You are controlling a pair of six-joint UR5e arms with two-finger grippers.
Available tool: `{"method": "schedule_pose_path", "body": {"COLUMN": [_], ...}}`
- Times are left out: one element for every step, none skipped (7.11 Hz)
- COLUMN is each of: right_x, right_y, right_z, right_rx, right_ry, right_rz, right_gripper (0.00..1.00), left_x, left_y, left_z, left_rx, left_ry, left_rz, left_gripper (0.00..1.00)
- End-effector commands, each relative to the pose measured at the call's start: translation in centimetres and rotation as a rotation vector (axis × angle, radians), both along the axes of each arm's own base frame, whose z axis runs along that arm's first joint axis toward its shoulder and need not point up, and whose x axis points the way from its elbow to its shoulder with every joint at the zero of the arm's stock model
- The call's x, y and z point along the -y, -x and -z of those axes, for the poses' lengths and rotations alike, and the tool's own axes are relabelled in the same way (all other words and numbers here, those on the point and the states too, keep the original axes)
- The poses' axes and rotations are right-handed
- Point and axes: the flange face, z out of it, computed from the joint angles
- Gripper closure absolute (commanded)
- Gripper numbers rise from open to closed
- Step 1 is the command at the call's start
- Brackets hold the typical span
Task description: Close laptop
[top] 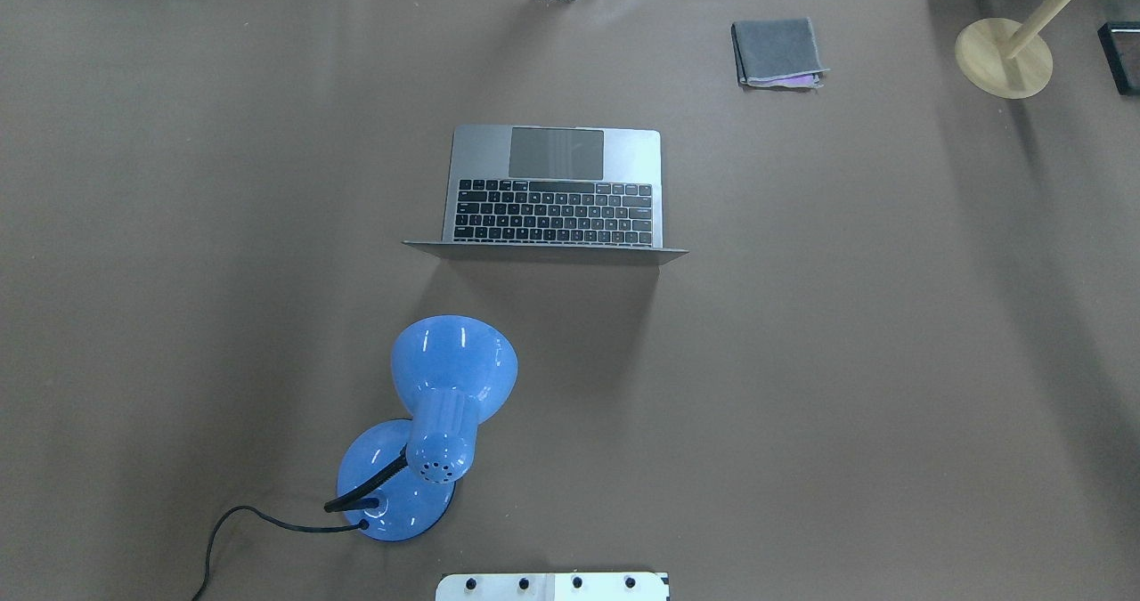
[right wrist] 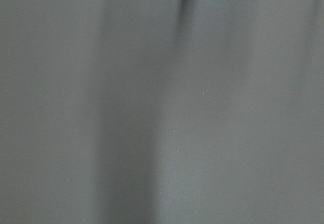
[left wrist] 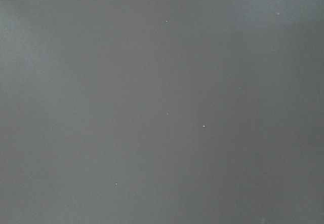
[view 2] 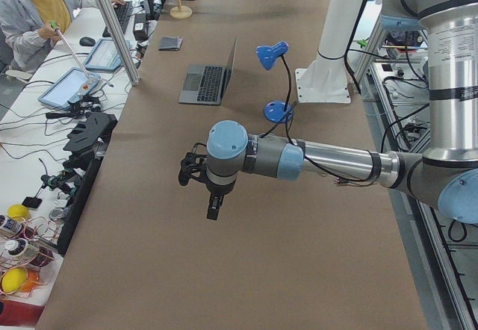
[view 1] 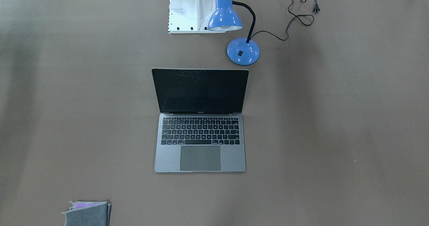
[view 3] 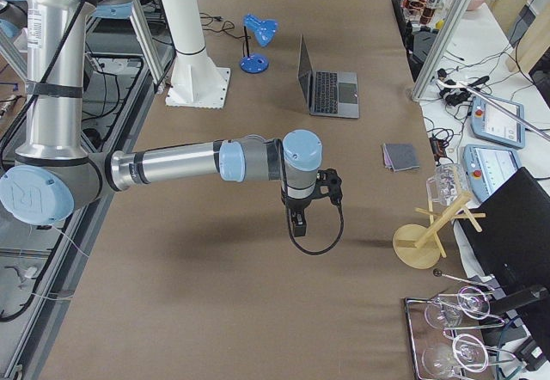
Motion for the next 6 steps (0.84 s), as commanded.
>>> {"method": "schedule_pose_path", "body": {"right_x": [-0.12, -0.04, -0.04, -0.05, -0.11, -0.04], "right_y": [-0.24, -0.17, -0.17, -0.24, -0.15, -0.15], "right_z": [-0.17, -0.32, -0.32, -0.17, -0.14, -0.07], "right_rx": [-0.02, -0.02, -0.02, -0.02, -0.017, -0.017], "right_ry": [-0.003, -0.001, -0.001, -0.002, 0.002, 0.002], "right_rz": [0.0, 0.001, 0.001, -0.002, -0.005, -0.006], "right_gripper": [0.0, 0.0, 0.0, 0.0, 0.0, 0.0], "left_x": [0.01, 0.02, -0.05, 0.04, 0.09, -0.56], "left_y": [0.05, 0.07, 0.16, 0.12, 0.18, 0.26], "left_z": [0.15, -0.1, -0.1, -0.19, -0.42, -0.58], "left_rx": [0.001, 0.004, 0.007, 0.011, 0.011, 0.008], "left_ry": [0.0, 0.004, 0.002, 0.001, 0.006, 0.007], "left_rz": [0.002, 0.002, 0.003, 0.001, 0.003, 0.004], "left_gripper": [0.02, 0.02, 0.02, 0.02, 0.02, 0.02]}}
